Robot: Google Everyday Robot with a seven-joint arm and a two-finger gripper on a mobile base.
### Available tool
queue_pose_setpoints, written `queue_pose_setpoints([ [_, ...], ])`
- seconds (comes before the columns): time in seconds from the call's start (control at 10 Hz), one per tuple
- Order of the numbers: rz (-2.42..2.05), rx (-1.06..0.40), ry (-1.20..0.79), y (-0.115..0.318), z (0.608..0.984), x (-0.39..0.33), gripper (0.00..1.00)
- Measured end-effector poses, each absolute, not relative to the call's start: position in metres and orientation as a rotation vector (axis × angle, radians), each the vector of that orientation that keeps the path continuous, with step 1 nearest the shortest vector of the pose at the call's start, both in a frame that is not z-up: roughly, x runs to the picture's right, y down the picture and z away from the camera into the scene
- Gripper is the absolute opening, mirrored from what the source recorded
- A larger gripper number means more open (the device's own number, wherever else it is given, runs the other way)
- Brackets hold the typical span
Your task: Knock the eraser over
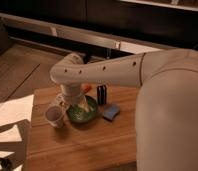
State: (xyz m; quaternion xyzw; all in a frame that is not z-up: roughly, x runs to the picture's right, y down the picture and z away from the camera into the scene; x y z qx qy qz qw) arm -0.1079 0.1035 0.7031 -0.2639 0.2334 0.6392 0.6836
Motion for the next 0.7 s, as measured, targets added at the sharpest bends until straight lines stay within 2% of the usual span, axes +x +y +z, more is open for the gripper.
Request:
queue_pose_setpoints([
  [0.4,1.434,-0.573,0.506,0.091,0.71,-0.101,0.11],
  [0.6,1.436,-0.526,0.474,0.063,0.728,-0.078,0.0],
  [0.7,1.439,-0.502,0.466,0.051,0.737,-0.066,0.0],
])
